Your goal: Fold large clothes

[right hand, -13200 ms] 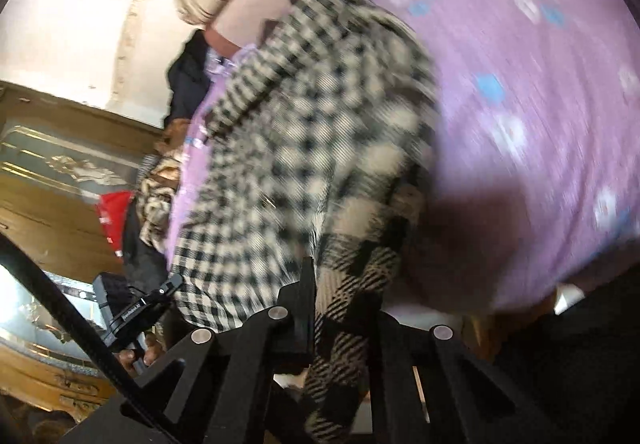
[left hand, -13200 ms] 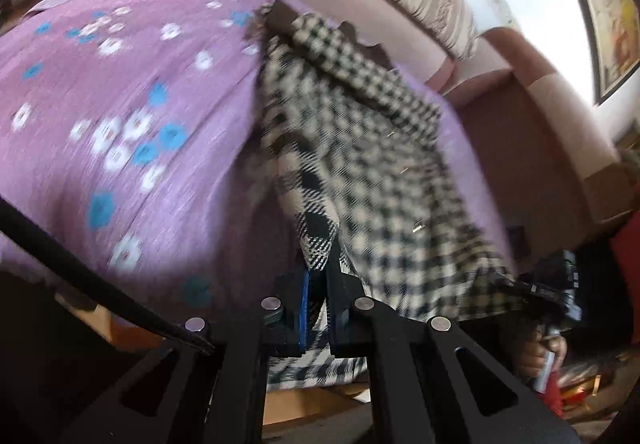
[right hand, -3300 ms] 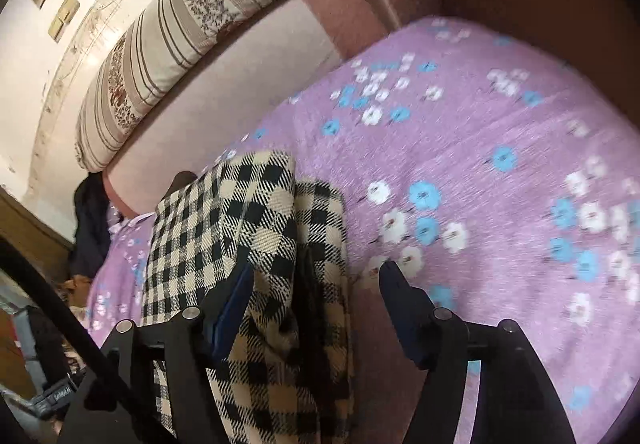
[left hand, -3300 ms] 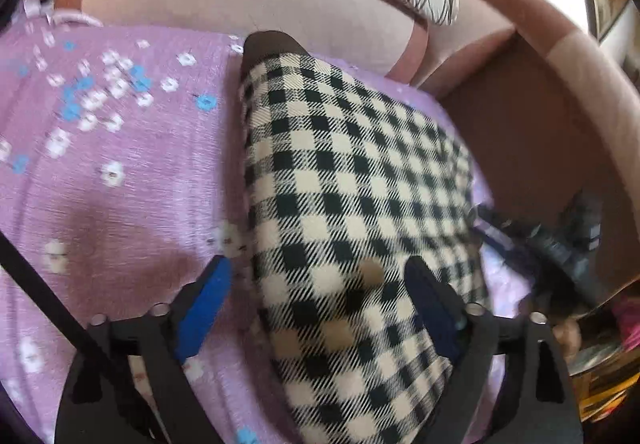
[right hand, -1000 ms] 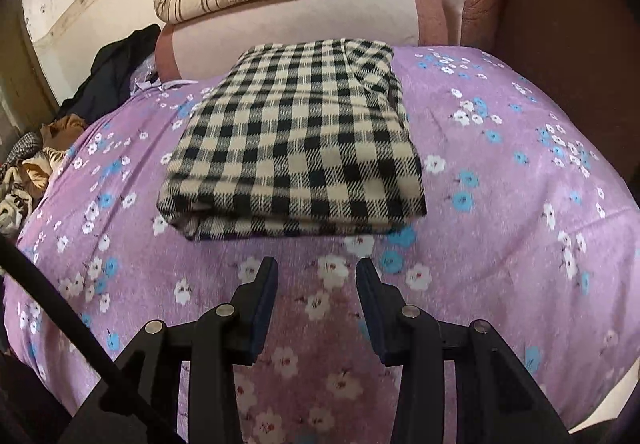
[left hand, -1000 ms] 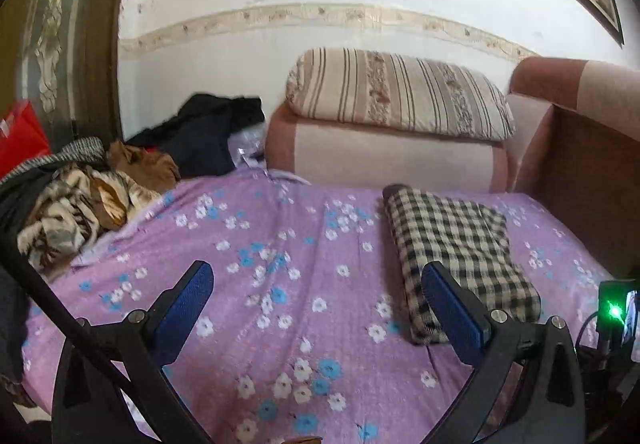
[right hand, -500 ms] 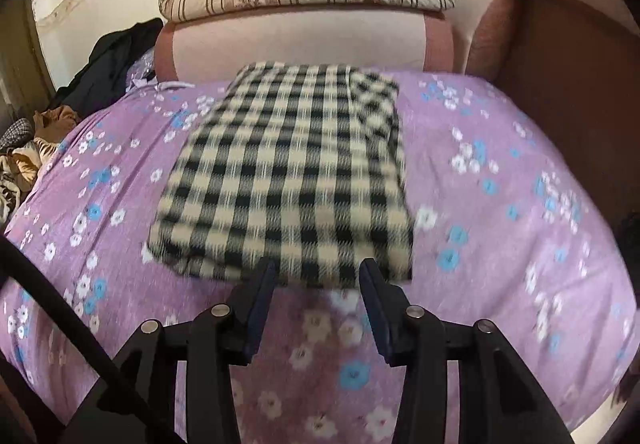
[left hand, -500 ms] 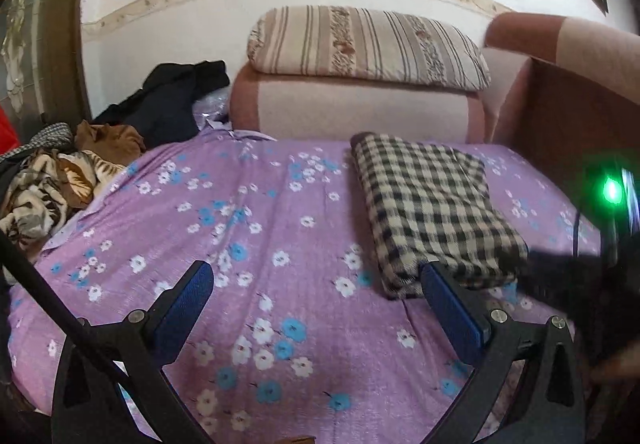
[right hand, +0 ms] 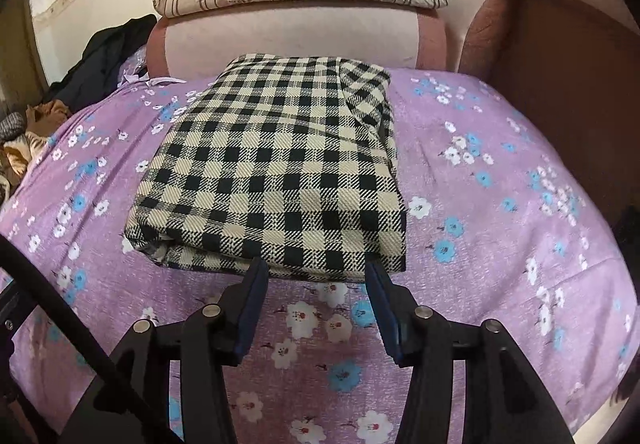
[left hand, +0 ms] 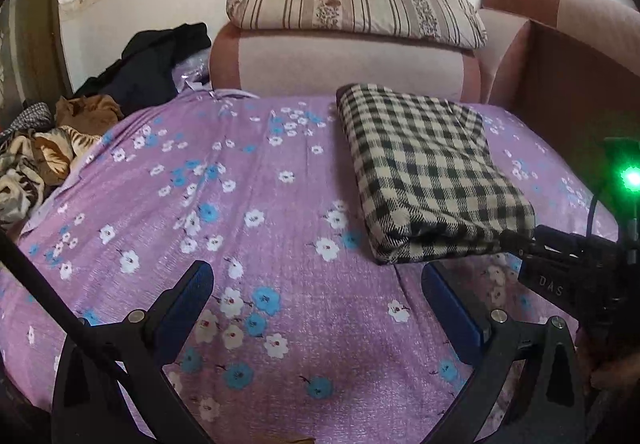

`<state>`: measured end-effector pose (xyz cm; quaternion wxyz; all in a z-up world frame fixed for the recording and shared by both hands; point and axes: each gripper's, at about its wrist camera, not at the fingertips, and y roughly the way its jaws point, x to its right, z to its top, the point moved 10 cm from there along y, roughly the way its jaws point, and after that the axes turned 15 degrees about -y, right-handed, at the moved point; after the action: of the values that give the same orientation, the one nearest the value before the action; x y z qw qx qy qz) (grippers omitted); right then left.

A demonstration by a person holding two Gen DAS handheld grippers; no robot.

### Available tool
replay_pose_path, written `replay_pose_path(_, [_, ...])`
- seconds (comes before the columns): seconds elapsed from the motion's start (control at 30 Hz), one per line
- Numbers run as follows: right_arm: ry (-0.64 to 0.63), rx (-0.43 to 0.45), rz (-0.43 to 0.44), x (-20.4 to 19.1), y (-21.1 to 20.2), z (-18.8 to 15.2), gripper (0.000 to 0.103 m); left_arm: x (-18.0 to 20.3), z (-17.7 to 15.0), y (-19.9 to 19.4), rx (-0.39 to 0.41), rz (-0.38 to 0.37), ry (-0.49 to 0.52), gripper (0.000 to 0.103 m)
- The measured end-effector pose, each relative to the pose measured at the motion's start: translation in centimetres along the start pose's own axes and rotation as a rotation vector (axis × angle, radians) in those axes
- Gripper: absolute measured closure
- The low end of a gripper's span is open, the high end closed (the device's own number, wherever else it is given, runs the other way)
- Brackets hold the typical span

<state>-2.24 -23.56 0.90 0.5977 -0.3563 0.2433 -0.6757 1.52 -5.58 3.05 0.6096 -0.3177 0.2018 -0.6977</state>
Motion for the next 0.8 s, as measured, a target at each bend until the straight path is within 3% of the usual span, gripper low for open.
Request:
replay_pose_path(0.4, [-0.023,-0.006,0.001,-1.1,0.9,0.4,0.048,-0.8,-0.5,1.3,-0.059,0.005,-0.041,0.0])
replay_pose_path(0.6, [-0.016,0.083,-0.038,0.0,2.0,4.3,0.048,-0.8,-1.1,2.0,-0.095,0.013,-0.042,0.0])
replay_pose_path(0.7, [-0.027,0.047,-0.043,0.0,4.2,4.8,0.048,-0.8,-1.3,2.1,-0.101,0.018,-0.032,0.0])
replay_pose_path(0.8, [0.003,-0.043,-0.011,-0.1,6.5,3.5,0.048,-0.9,-1.4,2.2,-0.107,0.021,-0.031,0.0])
